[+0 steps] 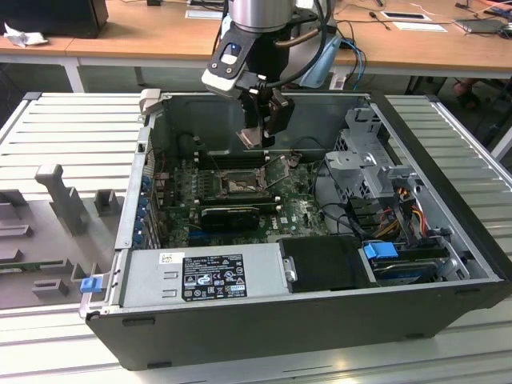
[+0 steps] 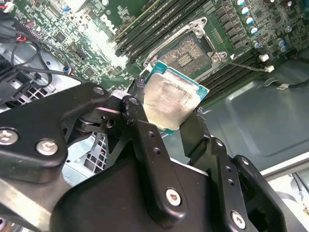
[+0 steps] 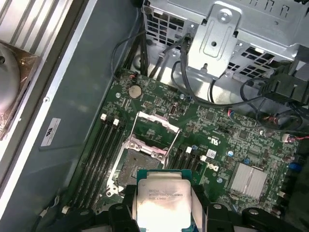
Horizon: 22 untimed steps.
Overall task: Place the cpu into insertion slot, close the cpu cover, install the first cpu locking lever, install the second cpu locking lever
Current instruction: 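Place the cpu into insertion slot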
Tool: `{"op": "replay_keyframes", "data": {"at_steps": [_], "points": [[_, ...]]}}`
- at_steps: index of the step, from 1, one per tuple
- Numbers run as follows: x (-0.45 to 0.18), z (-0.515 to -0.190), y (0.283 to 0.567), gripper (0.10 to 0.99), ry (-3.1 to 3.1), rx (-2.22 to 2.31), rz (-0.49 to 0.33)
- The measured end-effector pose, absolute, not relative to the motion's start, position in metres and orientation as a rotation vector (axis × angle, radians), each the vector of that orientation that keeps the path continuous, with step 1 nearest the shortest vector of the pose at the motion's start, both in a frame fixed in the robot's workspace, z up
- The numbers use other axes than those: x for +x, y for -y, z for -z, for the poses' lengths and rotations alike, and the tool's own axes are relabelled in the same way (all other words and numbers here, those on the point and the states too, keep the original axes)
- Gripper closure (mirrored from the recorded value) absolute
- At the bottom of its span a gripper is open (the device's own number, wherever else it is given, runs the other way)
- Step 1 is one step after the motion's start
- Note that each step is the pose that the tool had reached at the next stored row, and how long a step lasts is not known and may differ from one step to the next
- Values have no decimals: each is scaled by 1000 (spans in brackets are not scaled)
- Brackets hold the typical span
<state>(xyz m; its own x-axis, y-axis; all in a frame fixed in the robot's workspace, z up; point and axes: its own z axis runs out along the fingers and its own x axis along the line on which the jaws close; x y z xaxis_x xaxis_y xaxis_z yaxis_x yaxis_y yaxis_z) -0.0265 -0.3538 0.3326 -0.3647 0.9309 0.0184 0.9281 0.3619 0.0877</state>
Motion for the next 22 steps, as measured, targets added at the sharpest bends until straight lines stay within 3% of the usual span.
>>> {"op": "replay_keyframes", "data": {"at_steps": [22], "points": [[-29, -315, 354, 549, -2484, 1874, -112]]}}
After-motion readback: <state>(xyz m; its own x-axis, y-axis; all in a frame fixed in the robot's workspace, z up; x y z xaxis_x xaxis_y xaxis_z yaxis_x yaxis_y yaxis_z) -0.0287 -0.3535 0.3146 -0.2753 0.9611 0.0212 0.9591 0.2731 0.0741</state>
